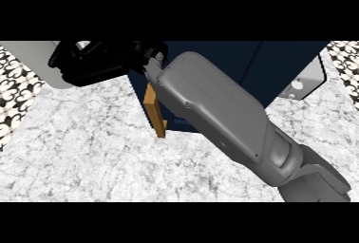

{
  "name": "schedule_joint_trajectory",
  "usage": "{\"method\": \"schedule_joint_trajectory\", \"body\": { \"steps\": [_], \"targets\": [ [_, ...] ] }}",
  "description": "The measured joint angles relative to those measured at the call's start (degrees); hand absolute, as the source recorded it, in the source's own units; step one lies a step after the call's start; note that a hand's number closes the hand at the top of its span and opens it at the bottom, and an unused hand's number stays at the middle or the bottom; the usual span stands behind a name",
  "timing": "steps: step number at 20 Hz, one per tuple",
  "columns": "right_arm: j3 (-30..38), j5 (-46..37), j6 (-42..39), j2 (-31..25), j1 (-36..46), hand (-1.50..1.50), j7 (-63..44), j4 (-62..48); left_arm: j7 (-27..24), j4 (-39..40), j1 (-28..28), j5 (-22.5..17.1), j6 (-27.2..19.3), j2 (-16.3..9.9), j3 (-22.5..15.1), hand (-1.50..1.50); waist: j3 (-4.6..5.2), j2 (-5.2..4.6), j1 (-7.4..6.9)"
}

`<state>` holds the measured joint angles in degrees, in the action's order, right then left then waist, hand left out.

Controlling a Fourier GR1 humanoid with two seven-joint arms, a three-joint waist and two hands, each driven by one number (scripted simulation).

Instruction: Pick up the wine, place it into the cabinet and close the cabinet

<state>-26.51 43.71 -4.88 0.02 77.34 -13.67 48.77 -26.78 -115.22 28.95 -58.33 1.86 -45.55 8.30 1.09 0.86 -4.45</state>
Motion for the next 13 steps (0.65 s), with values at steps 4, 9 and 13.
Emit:
{"method": "schedule_joint_trajectory", "body": {
  "steps": [4, 9, 13],
  "targets": [
    [0.1, -0.07, -1.71, -0.01, -0.64, 1.5, 3.01, -0.93, 0.53, -0.74, -0.08, -0.61, 1.36, 0.17, -0.55, -1.5, 0.31, 0.46, -0.09],
    [0.39, 0.83, -3.84, 0.01, -1.15, 1.5, 5.98, -1.38, 1.51, -2.35, -0.96, -1.49, 1.38, 0.29, -1.37, -1.5, 0.92, 0.55, 0.23],
    [0.02, 1.65, -5.02, 0.02, -0.89, 1.5, 7.34, -1.72, 2.41, -3.54, -1.57, -1.59, 0.67, 0.58, -2.9, -1.5, 1.3, 0.44, 0.79]
  ]
}}
